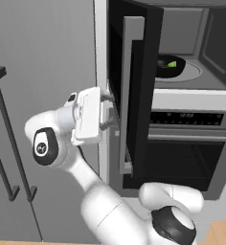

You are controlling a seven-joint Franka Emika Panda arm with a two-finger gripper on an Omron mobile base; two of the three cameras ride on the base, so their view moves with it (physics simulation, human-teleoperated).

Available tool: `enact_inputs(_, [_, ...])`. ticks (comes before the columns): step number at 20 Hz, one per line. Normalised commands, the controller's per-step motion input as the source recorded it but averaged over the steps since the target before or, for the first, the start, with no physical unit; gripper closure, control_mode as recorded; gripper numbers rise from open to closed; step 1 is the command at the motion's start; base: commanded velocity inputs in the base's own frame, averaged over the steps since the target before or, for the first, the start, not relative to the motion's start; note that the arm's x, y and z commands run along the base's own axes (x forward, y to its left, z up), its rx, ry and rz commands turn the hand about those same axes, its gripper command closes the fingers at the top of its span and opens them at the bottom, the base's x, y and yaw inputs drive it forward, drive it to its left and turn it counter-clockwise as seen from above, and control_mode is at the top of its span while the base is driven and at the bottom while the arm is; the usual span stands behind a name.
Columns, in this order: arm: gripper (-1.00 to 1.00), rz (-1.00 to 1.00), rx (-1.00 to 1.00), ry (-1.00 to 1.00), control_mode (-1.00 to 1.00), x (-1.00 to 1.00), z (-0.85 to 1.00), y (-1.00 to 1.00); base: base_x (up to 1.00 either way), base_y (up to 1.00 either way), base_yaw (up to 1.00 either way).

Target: Pick the lemon wedge from the sink and place it in the bowl. Then pick the bowl and place it in the microwave. Then close the microwave door and press the start button.

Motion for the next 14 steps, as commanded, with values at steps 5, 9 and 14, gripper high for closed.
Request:
enact_inputs(5, [-1.0, 0.13, 0.19, -0.17, -1.0, -0.5, 0.03, -0.75, 0.0, 0.0, 0.0])
enact_inputs(9, [-1.0, 0.16, 0.04, -0.06, -1.0, -0.11, 0.0, -0.86, 0.0, 0.0, 0.0])
enact_inputs(14, [-1.0, 0.26, 0.06, -0.06, -1.0, 0.03, 0.0, -0.97, 0.0, 0.0, 0.0])
